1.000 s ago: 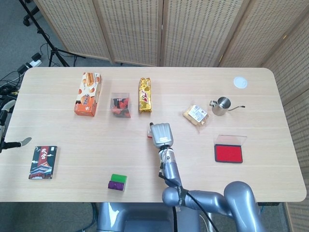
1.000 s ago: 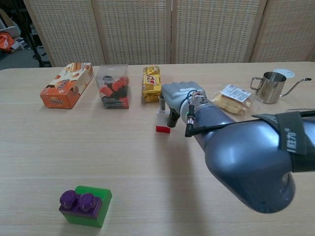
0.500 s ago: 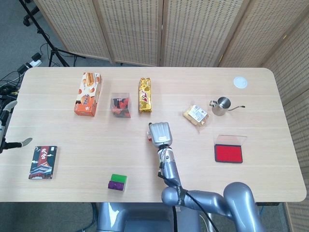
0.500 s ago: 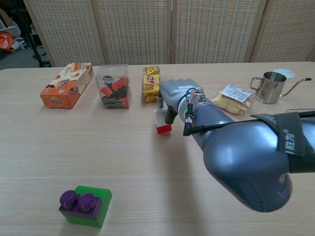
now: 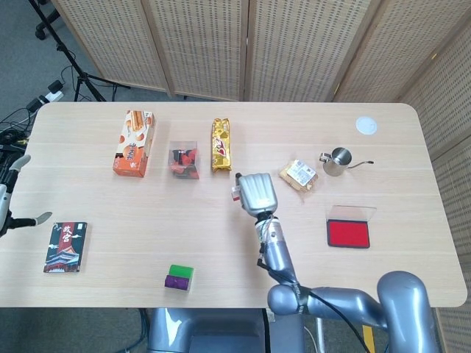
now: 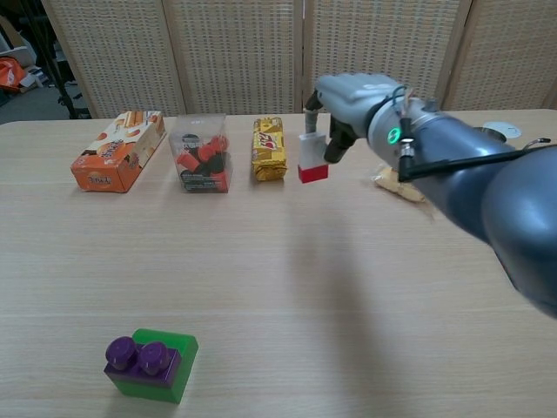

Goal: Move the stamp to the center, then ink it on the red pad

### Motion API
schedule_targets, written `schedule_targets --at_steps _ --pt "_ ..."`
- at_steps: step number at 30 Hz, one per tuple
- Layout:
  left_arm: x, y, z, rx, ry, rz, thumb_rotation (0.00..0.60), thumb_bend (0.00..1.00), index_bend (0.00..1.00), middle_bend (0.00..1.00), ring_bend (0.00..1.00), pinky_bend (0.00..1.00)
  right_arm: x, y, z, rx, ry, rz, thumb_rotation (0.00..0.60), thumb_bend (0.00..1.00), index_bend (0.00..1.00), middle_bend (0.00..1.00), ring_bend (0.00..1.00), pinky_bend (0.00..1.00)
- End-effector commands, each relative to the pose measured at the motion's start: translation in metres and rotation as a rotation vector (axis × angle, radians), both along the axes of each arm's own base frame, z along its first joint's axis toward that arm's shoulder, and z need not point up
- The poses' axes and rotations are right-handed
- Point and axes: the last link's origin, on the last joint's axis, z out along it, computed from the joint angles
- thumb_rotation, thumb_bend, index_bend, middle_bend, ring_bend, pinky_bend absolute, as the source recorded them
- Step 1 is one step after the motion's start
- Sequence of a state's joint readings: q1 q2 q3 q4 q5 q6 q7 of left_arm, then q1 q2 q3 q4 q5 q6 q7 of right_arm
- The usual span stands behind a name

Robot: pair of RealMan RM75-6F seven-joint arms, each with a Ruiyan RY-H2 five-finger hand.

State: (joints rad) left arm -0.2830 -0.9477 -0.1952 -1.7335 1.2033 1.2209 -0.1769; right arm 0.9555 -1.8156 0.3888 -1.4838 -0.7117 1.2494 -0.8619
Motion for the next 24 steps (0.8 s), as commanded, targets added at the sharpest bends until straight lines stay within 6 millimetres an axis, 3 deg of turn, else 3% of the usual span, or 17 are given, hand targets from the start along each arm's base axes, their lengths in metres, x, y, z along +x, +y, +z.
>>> schedule_targets --at_steps 1,7,12,18,24 --pt "0.002 -0.002 -0.003 -0.013 0.007 -0.007 0.6 0.07 0.0 0.0 0.0 0.0 -0.043 0.009 0.052 -0.061 0.0 -0.003 0.6 0.62 0.55 0.99 1.0 1.0" --pt "0.006 -0.005 -0.009 -0.026 0.022 -0.021 0.6 0.08 0.0 0.0 0.0 0.0 -0.105 0.034 0.101 -0.069 -0.01 -0.031 0.6 0.62 0.55 0.99 1.0 1.0" --pt "0.008 -0.006 -0.012 -0.027 0.032 -0.021 0.6 0.08 0.0 0.0 0.0 0.0 -0.151 0.06 0.123 -0.05 -0.042 -0.066 0.6 0.62 0.55 0.99 1.0 1.0" --pt "0.009 -0.007 -0.015 -0.026 0.042 -0.018 0.6 0.08 0.0 0.0 0.0 0.0 -0.19 0.085 0.134 -0.037 -0.087 -0.099 0.6 0.62 0.55 0.99 1.0 1.0" --pt "0.01 -0.007 -0.018 -0.033 0.051 -0.02 0.6 0.08 0.0 0.0 0.0 0.0 -0.215 0.096 0.122 -0.014 -0.105 -0.128 0.6 0.62 0.55 0.99 1.0 1.0"
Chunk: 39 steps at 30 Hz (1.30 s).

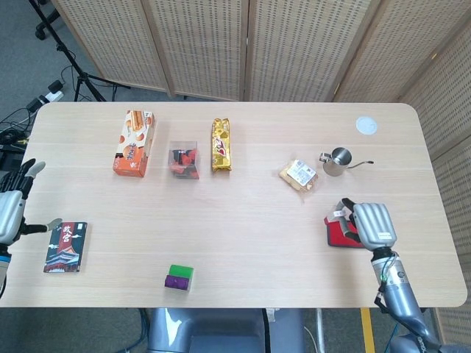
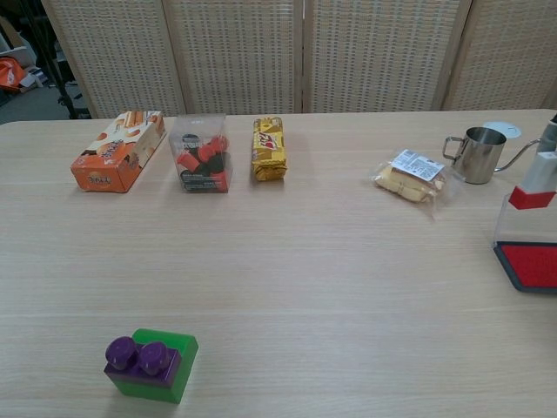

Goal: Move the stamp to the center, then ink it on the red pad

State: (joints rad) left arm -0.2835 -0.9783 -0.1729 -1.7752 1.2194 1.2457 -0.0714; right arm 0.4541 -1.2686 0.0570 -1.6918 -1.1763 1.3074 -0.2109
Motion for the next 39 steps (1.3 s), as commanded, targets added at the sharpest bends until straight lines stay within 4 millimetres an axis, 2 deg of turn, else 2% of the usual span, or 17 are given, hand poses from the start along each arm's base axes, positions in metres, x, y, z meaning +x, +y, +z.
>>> schedule_targets --at_steps 1,8,11,25,39 --pt "0.0 0.0 -0.001 -0.003 0.003 0.0 0.6 0.08 0.0 0.0 0.0 0.0 -0.018 0.009 -0.011 0.023 -0.008 -0.028 0.6 0.62 0.55 0.99 1.0 1.0" --pt "0.001 -0.001 -0.003 -0.01 0.006 0.0 0.6 0.08 0.0 0.0 0.0 0.0 -0.036 0.004 -0.035 0.032 0.036 -0.048 0.6 0.62 0.55 0.99 1.0 1.0" --pt "0.0 -0.001 -0.003 -0.011 0.007 0.001 0.6 0.08 0.0 0.0 0.0 0.0 -0.043 0.002 -0.04 0.018 0.05 -0.057 0.6 0.62 0.55 0.99 1.0 1.0" --pt "0.0 0.0 -0.005 -0.021 0.01 0.008 0.6 0.08 0.0 0.0 0.0 0.0 -0.07 -0.001 -0.051 -0.019 0.09 -0.098 0.6 0.62 0.55 0.99 1.0 1.0" --pt "0.001 0.0 -0.008 -0.029 0.012 0.008 0.6 0.08 0.0 0.0 0.0 0.0 -0.086 0.005 -0.057 -0.037 0.089 -0.116 0.6 0.62 0.55 0.99 1.0 1.0"
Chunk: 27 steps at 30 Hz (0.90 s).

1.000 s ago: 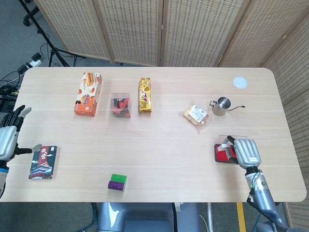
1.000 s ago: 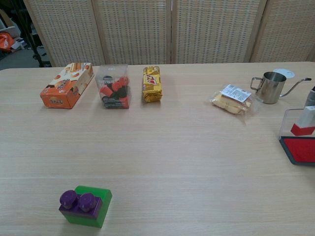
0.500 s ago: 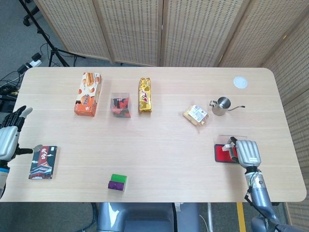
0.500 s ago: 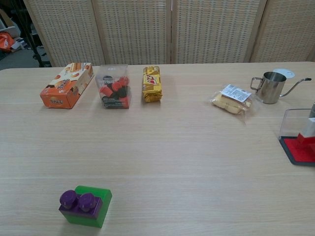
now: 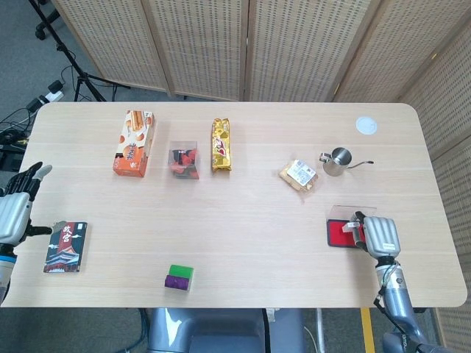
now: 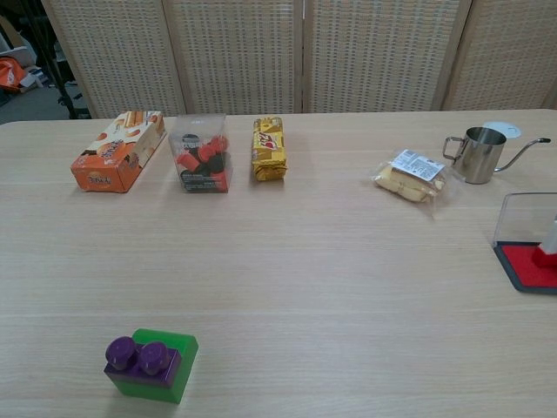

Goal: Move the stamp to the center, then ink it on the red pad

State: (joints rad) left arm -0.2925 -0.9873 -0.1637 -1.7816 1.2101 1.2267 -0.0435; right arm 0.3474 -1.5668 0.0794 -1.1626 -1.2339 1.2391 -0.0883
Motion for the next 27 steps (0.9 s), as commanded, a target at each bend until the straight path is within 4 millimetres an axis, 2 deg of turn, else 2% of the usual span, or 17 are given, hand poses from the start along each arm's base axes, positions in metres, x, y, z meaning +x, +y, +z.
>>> schedule_targets --at_steps 1,27 --pt "0.0001 -0.0002 -0.0003 -0.001 0.0 0.0 0.6 0.08 0.0 0.0 0.0 0.0 -0.0025 0.0018 -0.0021 0.001 0.001 0.0 0.6 0.62 0.55 0.99 1.0 1.0" --pt "0.0004 -0.0024 -0.0011 -0.008 -0.005 -0.004 0.6 0.08 0.0 0.0 0.0 0.0 -0.0067 0.0058 -0.0081 0.024 0.022 -0.002 0.6 0.62 0.55 0.99 1.0 1.0"
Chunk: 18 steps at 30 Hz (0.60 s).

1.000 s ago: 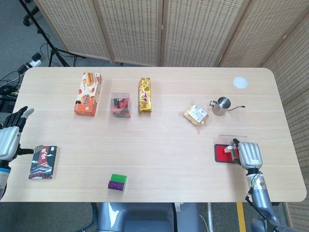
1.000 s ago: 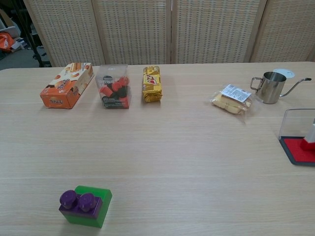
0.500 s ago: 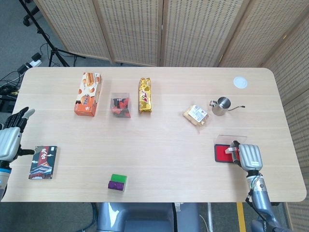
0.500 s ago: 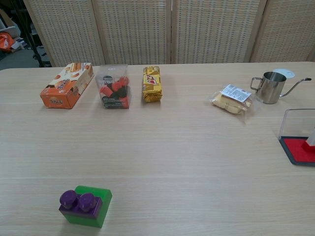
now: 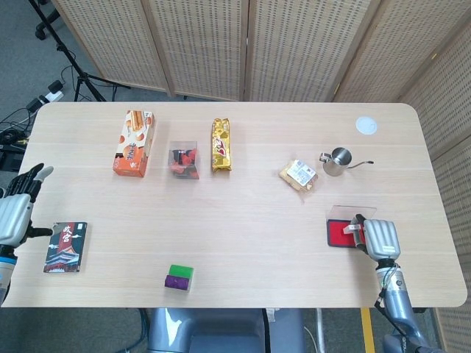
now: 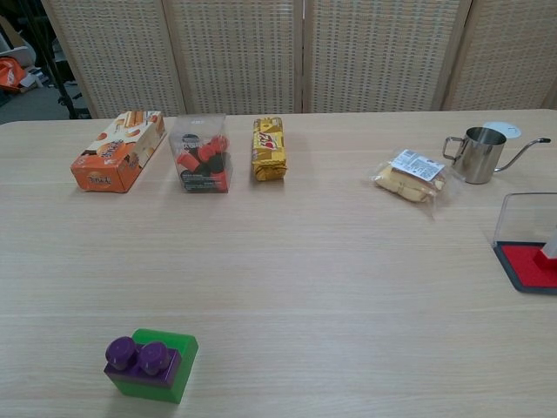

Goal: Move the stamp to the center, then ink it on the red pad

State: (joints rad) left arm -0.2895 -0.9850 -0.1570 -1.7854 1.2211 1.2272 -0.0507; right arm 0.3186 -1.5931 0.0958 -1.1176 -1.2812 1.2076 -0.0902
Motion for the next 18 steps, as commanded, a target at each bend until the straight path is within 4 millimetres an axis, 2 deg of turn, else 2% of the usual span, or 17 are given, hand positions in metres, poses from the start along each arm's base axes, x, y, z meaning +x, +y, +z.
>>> schedule_targets --at_steps 1,18 --pt "0.0001 -0.0001 -0.0001 0.0 -0.001 0.0 0.6 0.08 0.0 0.0 0.0 0.0 -0.0002 0.0 0.0002 -0.002 -0.002 -0.001 0.6 0.62 0.55 0.99 1.0 1.0" --pt "0.0003 -0.0022 0.0015 0.001 -0.009 -0.005 0.6 0.08 0.0 0.0 0.0 0.0 0.0004 0.0017 -0.002 -0.005 0.003 0.004 0.6 0.62 0.55 0.99 1.0 1.0"
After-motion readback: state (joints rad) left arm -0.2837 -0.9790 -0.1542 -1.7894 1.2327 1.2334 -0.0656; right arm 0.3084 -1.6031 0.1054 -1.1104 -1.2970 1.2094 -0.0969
